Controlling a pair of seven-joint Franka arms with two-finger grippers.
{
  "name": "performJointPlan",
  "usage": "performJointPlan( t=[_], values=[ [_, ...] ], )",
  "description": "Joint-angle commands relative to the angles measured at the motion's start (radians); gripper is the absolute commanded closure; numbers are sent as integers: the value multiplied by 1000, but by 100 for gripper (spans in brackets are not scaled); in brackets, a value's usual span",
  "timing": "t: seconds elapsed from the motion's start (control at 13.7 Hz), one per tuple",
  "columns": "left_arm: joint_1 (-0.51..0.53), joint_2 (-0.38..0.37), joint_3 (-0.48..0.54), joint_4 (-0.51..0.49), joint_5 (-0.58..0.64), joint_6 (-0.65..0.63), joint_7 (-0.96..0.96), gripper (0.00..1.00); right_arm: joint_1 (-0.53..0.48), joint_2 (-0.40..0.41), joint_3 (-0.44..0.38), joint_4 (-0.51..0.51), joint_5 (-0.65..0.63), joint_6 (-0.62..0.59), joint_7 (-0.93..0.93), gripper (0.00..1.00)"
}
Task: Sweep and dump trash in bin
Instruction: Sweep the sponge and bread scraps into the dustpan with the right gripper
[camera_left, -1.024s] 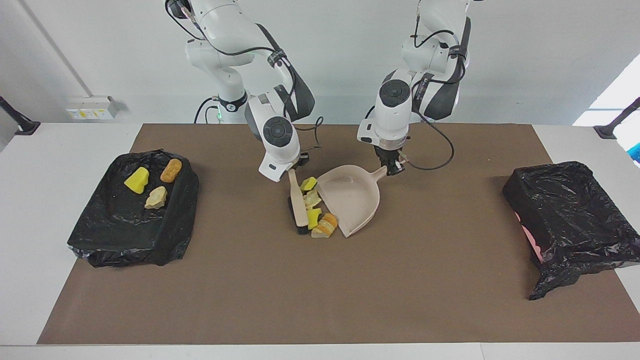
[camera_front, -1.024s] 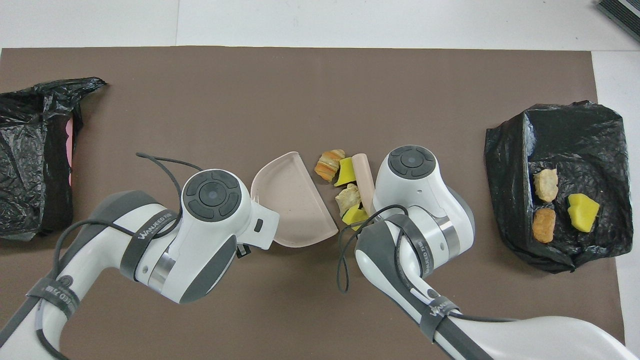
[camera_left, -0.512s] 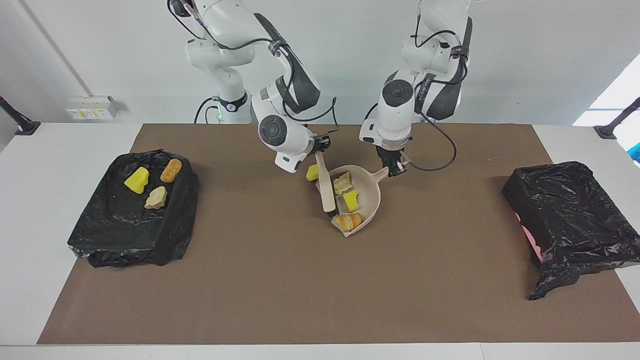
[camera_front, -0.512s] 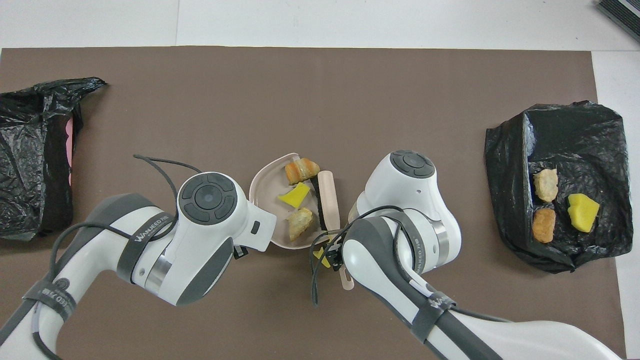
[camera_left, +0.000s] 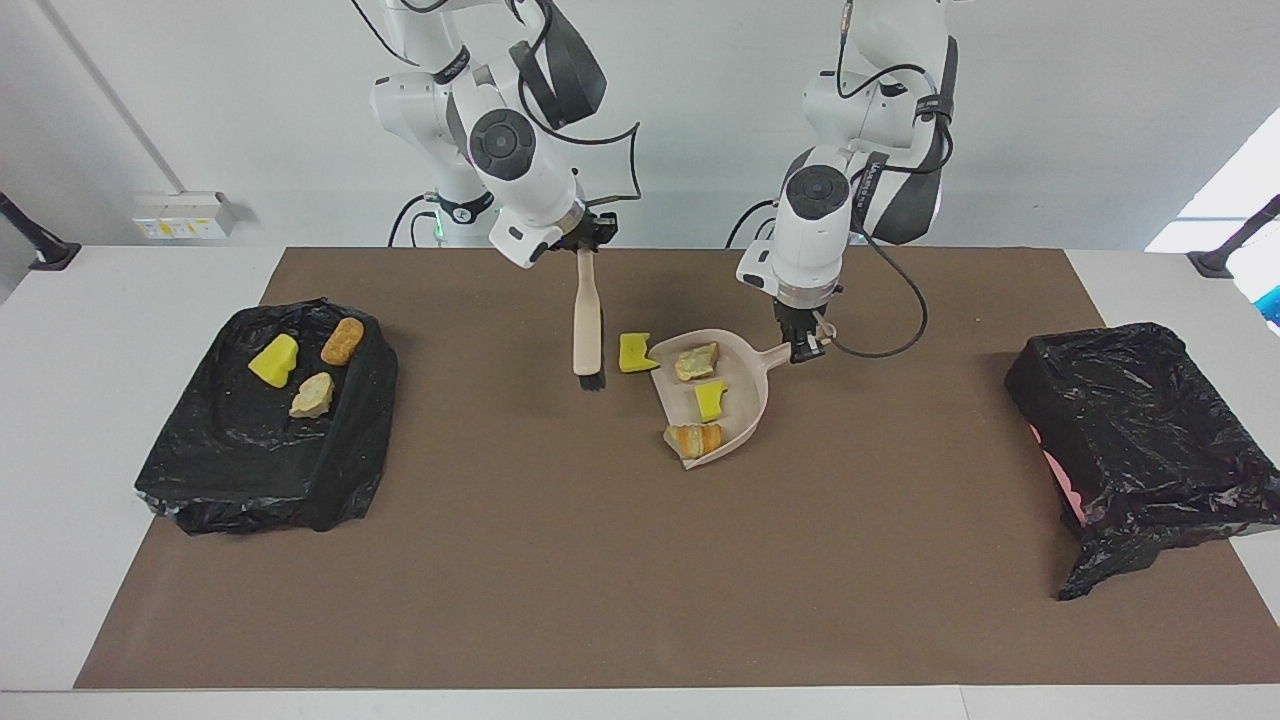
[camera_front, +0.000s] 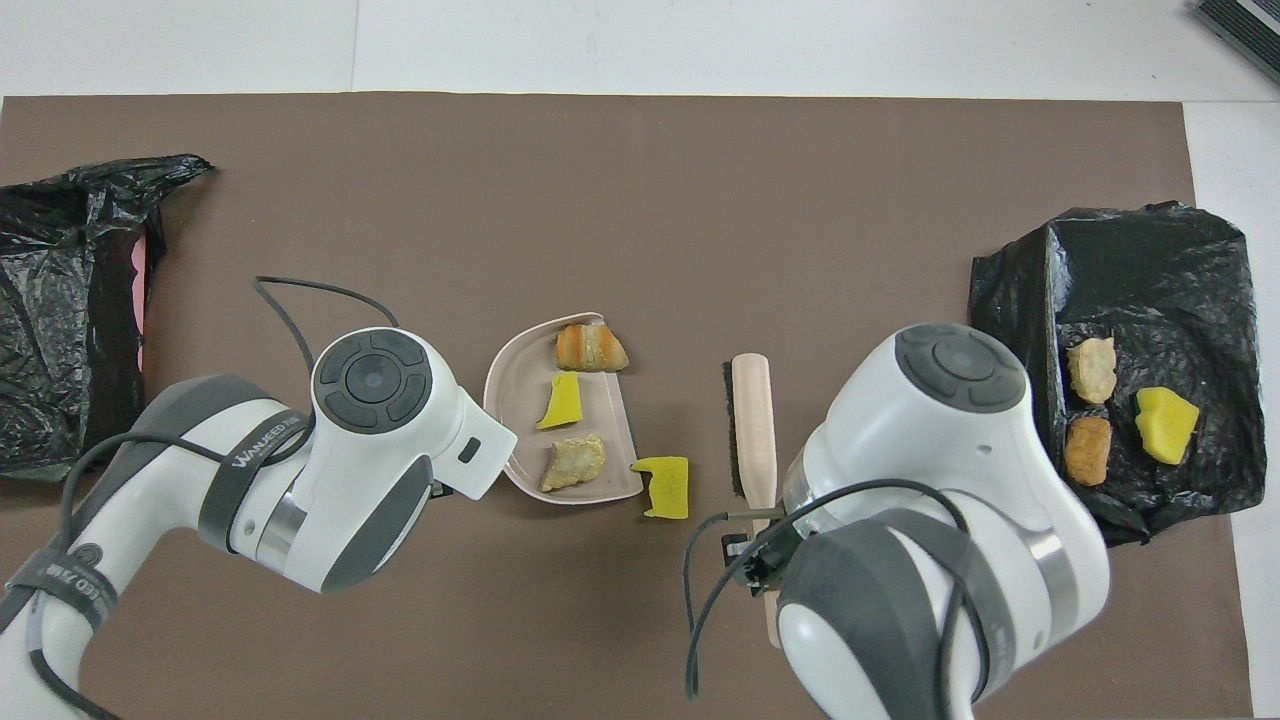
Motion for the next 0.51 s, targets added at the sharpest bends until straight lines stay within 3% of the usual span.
performJointPlan(
  t=[0.0, 0.44],
  values=[
    [16, -34, -3, -17, 46, -15, 87, 100, 35, -80, 9, -193, -79, 89, 7, 100],
    [7, -98, -4, -124, 81, 17, 87, 100, 139, 104, 11, -204, -21, 301, 79, 100]
  ],
)
